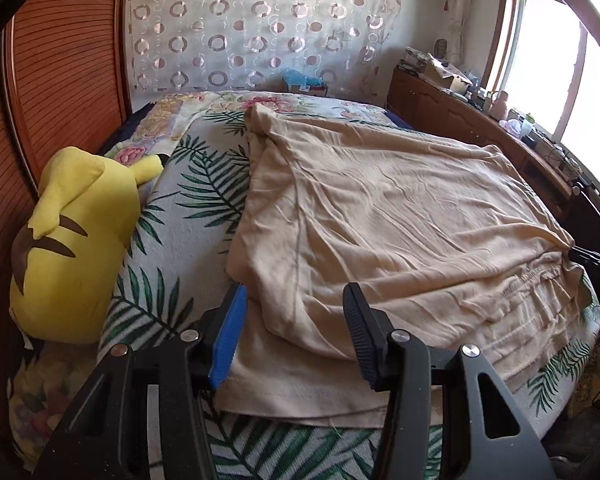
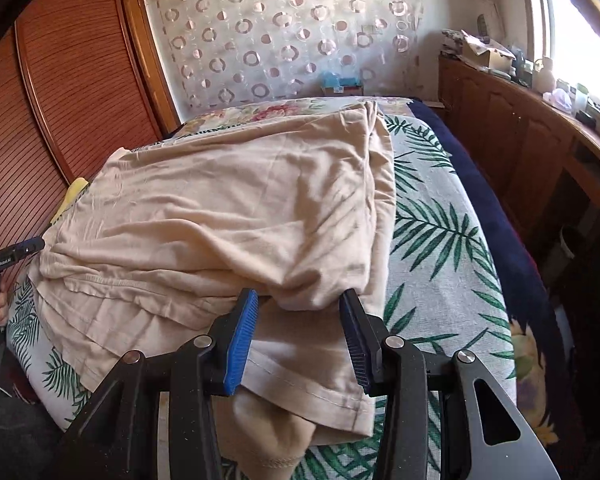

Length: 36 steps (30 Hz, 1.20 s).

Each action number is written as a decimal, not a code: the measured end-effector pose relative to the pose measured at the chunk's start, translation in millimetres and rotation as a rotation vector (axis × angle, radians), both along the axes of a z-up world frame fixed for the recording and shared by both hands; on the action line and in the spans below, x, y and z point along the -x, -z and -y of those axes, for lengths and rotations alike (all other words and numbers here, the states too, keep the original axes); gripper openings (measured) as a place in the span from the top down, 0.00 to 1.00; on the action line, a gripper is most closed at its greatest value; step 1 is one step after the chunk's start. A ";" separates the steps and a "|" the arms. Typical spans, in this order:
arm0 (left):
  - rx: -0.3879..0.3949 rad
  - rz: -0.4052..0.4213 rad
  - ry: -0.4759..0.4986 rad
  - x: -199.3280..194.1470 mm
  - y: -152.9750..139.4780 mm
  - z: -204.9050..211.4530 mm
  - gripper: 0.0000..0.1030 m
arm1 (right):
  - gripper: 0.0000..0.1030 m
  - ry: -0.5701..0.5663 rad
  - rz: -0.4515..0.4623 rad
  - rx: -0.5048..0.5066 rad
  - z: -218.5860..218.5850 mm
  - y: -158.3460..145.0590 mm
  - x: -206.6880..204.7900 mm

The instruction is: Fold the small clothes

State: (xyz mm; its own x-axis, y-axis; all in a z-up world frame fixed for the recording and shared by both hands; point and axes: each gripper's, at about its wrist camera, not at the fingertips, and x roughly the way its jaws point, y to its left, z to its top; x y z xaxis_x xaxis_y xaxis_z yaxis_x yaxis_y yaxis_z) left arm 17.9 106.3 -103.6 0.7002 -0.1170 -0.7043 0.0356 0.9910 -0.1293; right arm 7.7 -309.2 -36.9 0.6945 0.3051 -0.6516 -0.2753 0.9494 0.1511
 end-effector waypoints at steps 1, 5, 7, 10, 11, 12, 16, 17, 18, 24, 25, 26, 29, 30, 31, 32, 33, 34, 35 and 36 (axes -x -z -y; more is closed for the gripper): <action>0.001 0.001 0.007 2.0 0.0 1.8 0.50 | 0.57 -0.007 0.000 0.001 -2.4 -0.4 -1.8; 0.014 -0.015 0.044 4.2 1.0 11.1 0.54 | 0.57 -0.012 -0.003 0.019 -5.0 -2.2 -6.6; 0.010 -0.023 0.047 4.0 2.2 14.4 0.54 | 0.57 0.009 -0.005 0.040 -3.8 -2.2 -11.1; 0.015 -0.043 0.053 1.3 6.0 16.8 0.55 | 0.57 0.013 -0.031 0.036 -0.1 -0.7 -20.3; 0.012 -0.046 0.058 0.9 7.0 18.3 0.57 | 0.57 0.012 -0.034 0.043 -0.4 -0.3 -21.9; 0.005 -0.049 0.059 0.7 7.8 19.6 0.64 | 0.59 0.008 -0.033 0.052 -0.8 0.3 -22.7; -0.021 -0.055 0.047 -2.0 9.9 20.4 0.93 | 0.91 -0.018 -0.021 0.079 -6.3 1.1 -21.9; -0.029 -0.053 0.037 -1.8 9.7 19.8 0.98 | 0.93 -0.028 -0.013 0.079 -6.4 0.7 -20.4; -0.026 -0.044 0.047 -0.5 8.4 20.1 0.98 | 0.95 -0.038 -0.005 0.076 -6.7 -0.9 -19.1; -0.018 0.031 0.058 15.7 -14.2 17.1 0.99 | 0.96 -0.054 0.064 0.023 4.7 -20.2 3.6; -0.017 0.039 0.055 18.7 -18.4 15.1 0.99 | 0.96 -0.056 0.075 0.015 7.2 -25.9 9.8; -0.016 0.044 0.048 21.7 -22.8 12.5 0.99 | 0.96 -0.058 0.086 0.009 10.3 -32.6 17.0; -0.011 0.053 0.042 28.0 -29.8 6.6 0.99 | 0.96 -0.067 0.095 -0.002 18.5 -42.0 32.1; -0.016 0.053 0.034 27.9 -29.7 6.7 0.99 | 0.96 -0.063 0.094 -0.001 20.3 -43.2 35.8; -0.016 0.049 0.027 27.8 -29.4 5.0 0.99 | 0.96 -0.053 0.091 0.015 20.9 -42.2 38.1; -0.014 0.048 0.025 27.3 -28.9 3.6 0.99 | 0.96 -0.046 0.088 0.030 20.9 -39.8 39.1; -0.010 0.047 0.023 26.8 -27.8 2.8 0.99 | 0.96 -0.051 0.080 0.028 21.0 -36.5 39.4; -0.007 0.042 0.022 25.1 -26.5 2.1 0.99 | 0.96 -0.055 0.073 0.026 18.7 -33.9 38.8; -0.007 0.036 0.023 23.8 -25.0 2.0 0.98 | 0.96 -0.046 0.069 0.034 17.4 -31.4 38.7; -0.009 0.027 0.023 21.8 -23.1 1.6 0.95 | 0.96 -0.039 0.070 0.043 15.3 -30.9 38.3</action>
State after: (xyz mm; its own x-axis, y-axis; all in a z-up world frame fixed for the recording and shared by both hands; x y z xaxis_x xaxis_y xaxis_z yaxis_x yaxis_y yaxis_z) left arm -3.9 104.7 -80.5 0.7164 -0.1271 -0.6860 0.0618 0.9910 -0.1190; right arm -30.6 -324.5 -6.0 0.7268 0.3056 -0.6151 -0.3208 0.9429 0.0895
